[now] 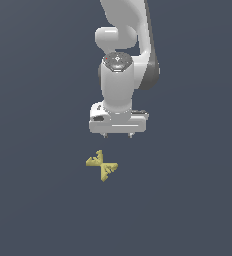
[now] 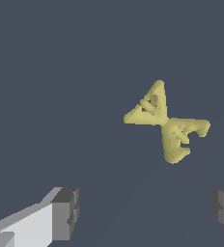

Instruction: Pick up the object and move it to a goal position.

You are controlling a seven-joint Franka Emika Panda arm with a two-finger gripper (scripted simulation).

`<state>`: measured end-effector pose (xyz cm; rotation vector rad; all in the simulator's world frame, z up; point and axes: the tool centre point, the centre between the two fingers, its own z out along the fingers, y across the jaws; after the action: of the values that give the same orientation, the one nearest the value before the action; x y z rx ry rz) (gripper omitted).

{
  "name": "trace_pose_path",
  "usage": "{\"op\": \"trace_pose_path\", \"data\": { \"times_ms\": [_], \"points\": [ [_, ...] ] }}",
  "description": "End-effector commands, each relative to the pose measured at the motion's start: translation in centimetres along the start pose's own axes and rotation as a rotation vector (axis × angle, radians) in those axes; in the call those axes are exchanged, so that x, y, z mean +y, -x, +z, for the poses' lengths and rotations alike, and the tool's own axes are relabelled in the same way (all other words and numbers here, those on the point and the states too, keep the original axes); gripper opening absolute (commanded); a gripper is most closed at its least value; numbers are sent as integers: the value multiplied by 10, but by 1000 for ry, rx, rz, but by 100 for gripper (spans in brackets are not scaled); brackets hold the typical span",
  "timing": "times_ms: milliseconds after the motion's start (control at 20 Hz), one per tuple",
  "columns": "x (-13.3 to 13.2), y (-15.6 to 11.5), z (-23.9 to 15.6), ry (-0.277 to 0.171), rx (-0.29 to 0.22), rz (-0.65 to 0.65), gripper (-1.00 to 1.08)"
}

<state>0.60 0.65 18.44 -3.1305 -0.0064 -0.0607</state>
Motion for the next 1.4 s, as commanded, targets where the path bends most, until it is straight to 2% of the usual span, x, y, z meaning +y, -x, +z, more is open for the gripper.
{"op": "trace_pose_path", "data": {
  "times_ms": [0,650,1000,1350],
  "points": [
    [0,0,0,0,0,0,100],
    [-9,-3,-12,-3,5,-44,100],
    [-6,-6,-7,-1,3,-76,100],
    [3,-13,4,4,-3,-167,100]
  ]
}}
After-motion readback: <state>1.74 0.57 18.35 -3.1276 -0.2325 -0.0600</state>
